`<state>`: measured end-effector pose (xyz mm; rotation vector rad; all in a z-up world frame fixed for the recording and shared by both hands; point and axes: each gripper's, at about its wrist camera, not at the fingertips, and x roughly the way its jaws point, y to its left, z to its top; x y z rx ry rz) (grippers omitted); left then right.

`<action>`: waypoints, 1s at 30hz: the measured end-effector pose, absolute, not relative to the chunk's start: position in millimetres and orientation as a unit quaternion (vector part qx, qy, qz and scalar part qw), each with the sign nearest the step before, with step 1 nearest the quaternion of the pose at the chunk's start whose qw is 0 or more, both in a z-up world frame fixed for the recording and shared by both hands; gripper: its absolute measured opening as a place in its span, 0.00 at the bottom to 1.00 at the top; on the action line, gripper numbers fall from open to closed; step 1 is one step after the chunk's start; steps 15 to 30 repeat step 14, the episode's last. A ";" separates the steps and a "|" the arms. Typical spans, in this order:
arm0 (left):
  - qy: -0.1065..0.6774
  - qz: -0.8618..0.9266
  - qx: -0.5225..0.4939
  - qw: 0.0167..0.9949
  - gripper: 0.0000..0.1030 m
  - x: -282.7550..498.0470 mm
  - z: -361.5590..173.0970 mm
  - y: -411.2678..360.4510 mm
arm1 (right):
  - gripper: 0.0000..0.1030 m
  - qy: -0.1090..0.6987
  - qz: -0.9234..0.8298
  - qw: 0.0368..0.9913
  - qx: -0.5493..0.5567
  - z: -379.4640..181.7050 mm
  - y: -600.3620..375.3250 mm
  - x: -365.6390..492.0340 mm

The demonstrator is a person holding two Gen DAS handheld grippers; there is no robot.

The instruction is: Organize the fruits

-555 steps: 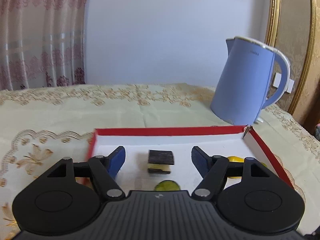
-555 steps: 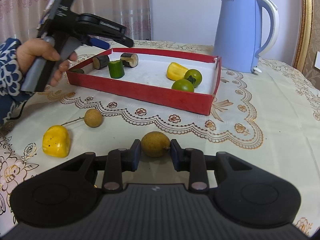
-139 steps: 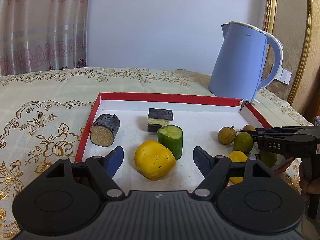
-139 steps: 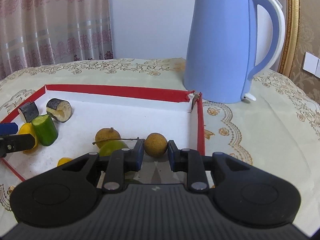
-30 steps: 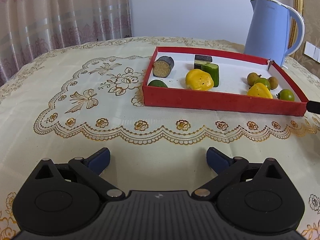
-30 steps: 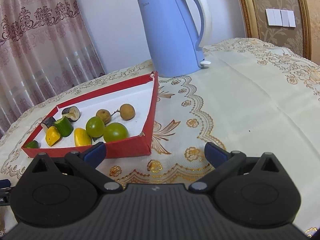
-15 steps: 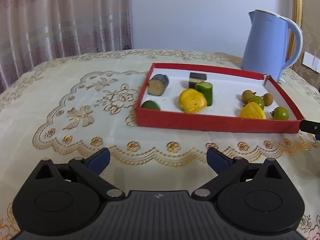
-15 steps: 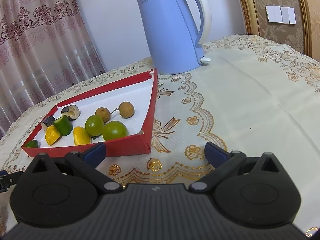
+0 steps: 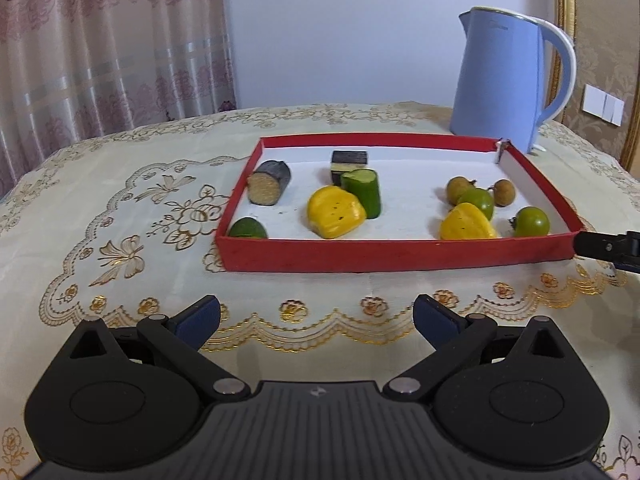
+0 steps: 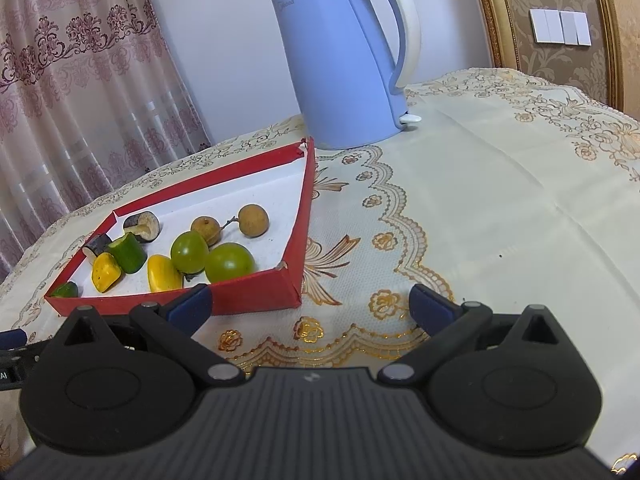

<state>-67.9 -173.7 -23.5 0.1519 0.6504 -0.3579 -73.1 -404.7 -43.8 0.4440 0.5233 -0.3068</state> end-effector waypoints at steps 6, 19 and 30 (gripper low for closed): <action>0.306 -0.165 0.081 0.934 1.00 -71.5 -23.9 -174.1 | 1.00 0.255 -0.150 0.930 0.217 -43.8 -404.7 -73.0; 0.265 -0.143 0.108 0.947 1.00 -82.0 -19.1 -175.5 | 1.00 0.255 -0.150 0.930 0.217 -43.9 -404.7 -73.1; 0.265 -0.143 0.108 0.947 1.00 -82.0 -19.1 -175.5 | 1.00 0.255 -0.150 0.930 0.217 -43.9 -404.7 -73.1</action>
